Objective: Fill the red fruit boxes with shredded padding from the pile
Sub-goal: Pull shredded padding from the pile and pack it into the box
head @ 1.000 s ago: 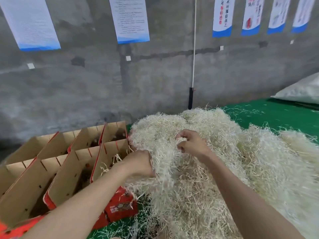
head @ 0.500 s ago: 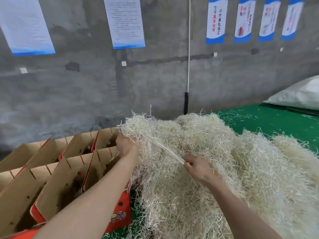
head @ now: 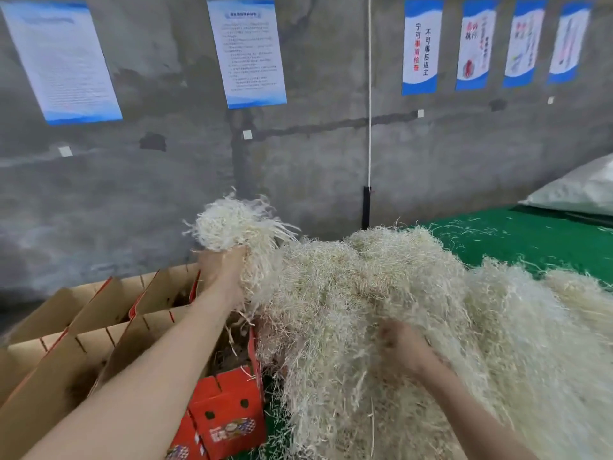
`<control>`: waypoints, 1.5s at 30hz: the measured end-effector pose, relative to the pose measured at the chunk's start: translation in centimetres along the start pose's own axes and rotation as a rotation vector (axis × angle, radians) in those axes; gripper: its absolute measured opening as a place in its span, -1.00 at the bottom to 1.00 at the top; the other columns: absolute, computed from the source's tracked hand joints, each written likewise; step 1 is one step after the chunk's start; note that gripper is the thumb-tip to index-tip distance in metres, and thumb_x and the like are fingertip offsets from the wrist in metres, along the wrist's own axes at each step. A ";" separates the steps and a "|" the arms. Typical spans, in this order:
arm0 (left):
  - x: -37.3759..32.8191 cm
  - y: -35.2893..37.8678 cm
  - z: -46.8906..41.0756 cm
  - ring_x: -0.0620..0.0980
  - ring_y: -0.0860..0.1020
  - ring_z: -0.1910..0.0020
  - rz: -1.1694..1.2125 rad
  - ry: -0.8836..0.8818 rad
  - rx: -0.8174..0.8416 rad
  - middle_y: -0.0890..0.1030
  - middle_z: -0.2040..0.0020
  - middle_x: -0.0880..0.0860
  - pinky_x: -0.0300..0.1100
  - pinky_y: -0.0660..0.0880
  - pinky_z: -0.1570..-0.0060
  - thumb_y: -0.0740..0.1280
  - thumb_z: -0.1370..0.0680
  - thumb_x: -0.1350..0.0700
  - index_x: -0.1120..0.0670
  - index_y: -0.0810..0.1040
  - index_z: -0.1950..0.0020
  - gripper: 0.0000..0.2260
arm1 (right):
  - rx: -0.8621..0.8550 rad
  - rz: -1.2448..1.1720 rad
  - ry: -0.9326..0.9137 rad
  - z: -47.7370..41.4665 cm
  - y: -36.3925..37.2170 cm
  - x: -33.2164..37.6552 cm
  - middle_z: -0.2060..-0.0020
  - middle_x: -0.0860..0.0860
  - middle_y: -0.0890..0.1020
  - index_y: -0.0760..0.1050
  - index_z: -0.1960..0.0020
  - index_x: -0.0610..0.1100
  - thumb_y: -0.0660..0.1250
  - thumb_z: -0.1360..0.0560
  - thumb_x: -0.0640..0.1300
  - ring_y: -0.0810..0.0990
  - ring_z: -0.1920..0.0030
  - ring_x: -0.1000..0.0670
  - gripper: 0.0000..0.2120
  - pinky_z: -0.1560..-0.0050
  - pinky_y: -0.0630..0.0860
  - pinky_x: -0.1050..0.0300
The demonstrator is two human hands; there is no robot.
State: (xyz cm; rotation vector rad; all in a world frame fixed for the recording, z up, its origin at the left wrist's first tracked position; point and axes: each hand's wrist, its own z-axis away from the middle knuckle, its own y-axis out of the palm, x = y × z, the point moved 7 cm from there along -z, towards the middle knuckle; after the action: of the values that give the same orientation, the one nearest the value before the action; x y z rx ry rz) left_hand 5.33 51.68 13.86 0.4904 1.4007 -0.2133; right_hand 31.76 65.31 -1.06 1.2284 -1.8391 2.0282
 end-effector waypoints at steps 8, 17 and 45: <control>3.2 1.5 2.5 0.18 0.57 -0.01 -0.065 -0.127 0.311 0.60 0.00 0.17 0.13 0.51 -0.08 0.35 -0.49 0.24 0.17 0.53 -0.10 -0.81 | 0.007 -0.723 -0.350 1.9 -4.3 13.0 -0.31 0.30 0.21 0.07 -0.39 0.35 0.46 -0.35 -0.17 0.36 -0.24 0.17 -0.15 0.01 0.47 0.25; 1.3 -5.7 6.8 -0.08 0.64 0.39 -0.281 -0.124 0.696 0.64 0.38 0.18 -0.34 0.54 0.39 0.13 -0.54 0.36 0.26 0.59 0.19 -0.74 | 0.383 -1.166 -0.199 6.2 -0.6 19.2 -0.33 -0.06 0.40 0.44 -0.03 0.26 0.41 -0.15 -0.16 0.60 0.09 0.14 -0.48 0.23 0.56 0.28; 15.5 -33.1 8.5 -0.40 0.46 -0.13 -0.507 -0.158 0.828 0.46 -0.16 -0.25 -0.54 0.34 -0.09 0.31 -0.51 0.36 -0.07 0.39 -0.24 -0.57 | 0.633 -0.316 0.188 21.1 20.1 20.9 -0.14 -0.09 0.49 0.32 -0.30 -0.24 0.11 -0.58 -0.31 0.53 -0.07 -0.04 -0.71 0.24 0.32 0.43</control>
State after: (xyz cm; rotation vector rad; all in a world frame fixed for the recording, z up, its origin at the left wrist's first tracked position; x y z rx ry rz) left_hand 1.45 20.89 -7.16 0.7590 1.2177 -1.2463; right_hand 15.90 33.39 -4.86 1.2884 -0.8653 2.4997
